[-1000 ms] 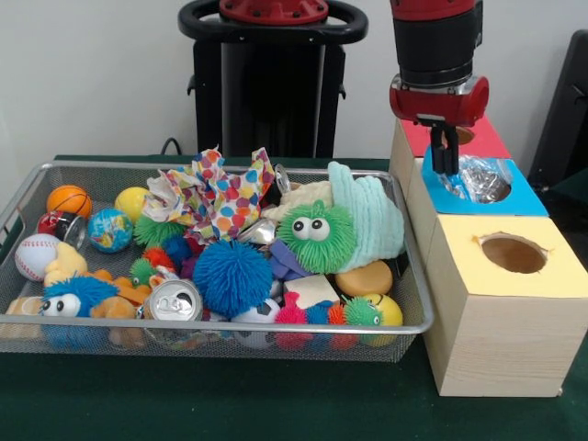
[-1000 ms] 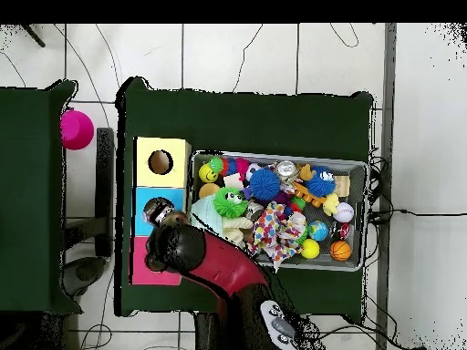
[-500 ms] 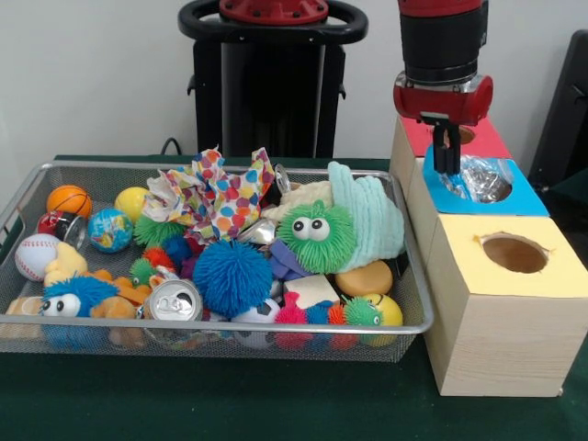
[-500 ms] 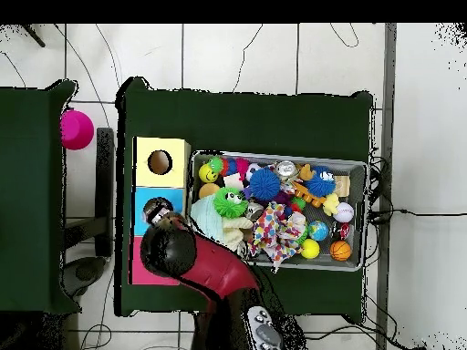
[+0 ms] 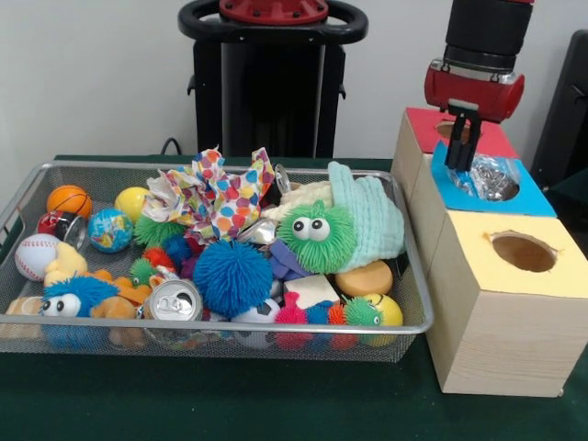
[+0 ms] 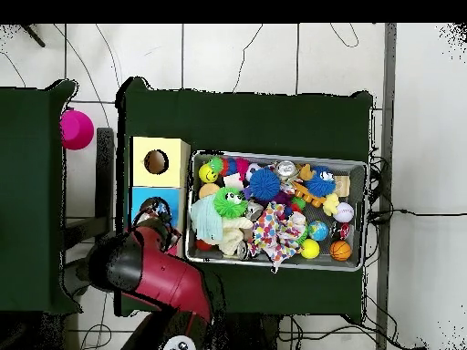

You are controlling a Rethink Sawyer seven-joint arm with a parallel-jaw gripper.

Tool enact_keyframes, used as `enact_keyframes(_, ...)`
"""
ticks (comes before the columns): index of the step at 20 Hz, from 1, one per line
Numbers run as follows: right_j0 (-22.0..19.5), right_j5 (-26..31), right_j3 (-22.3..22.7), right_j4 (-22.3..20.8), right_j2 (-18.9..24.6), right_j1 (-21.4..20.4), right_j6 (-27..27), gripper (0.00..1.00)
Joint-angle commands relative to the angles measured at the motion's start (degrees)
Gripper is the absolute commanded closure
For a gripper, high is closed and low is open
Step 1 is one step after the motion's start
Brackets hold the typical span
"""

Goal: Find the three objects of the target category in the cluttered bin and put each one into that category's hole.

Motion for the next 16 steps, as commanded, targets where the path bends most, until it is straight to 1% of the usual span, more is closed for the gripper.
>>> enact_keyframes(1, 3.85, 2.9, -6.6, 5.61, 3.17, 12.46, 19.24, 1.0)
enact_keyframes(3, 4.02, 1.6, -7.57, 6.68, 3.47, 13.79, 19.19, 1.0)
enact_keyframes(5, 3.35, 0.49, -7.95, 7.01, 4.26, 14.19, 18.43, 1.0)
enact_keyframes(9, 2.66, 1.23, -7.05, 6.26, 4.43, 12.61, 17.35, 1.0)
enact_keyframes(13, 3.48, 6.46, -5.29, 5.36, 2.61, 8.51, 17.69, 1.0)
enact_keyframes(16, 3.92, 13.03, -4.31, 3.83, 0.94, 4.31, 18.03, 1.0)
